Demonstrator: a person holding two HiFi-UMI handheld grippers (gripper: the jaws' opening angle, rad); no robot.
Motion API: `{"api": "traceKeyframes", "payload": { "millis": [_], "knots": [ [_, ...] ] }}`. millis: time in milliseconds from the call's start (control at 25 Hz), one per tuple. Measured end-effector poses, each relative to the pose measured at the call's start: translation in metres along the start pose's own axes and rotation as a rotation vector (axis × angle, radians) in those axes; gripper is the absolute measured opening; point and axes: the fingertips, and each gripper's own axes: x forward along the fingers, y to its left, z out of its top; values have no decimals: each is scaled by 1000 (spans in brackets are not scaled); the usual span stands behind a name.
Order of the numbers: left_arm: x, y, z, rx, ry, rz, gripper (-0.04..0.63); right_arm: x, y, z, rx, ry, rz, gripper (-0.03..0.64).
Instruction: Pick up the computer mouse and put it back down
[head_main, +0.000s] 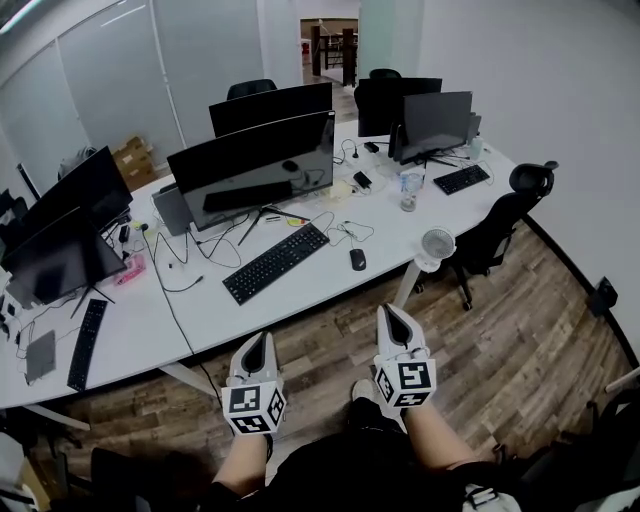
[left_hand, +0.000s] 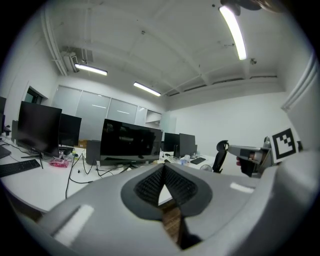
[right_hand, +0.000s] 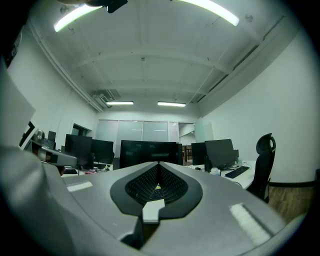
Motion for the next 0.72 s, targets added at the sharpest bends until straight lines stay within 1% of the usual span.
{"api": "traceKeyframes", "payload": {
  "millis": [160, 280, 440, 640, 720],
  "knots": [
    [22, 1, -4, 13, 8, -5, 54, 19, -18, -10, 3, -5, -23, -2],
    [47, 4, -5, 13, 11, 10, 54, 48, -37, -16, 22, -6, -26, -2],
    [90, 12, -2, 20, 20, 34, 54, 98, -54, -26, 34, -6, -5, -2],
    [157, 5, 20, 55, 18, 33, 54, 159, -79, -33, 39, 17, 31, -2],
    [181, 3, 27, 52, 18, 37, 54, 181, -89, -36, 47, 28, 44, -2]
  ]
}}
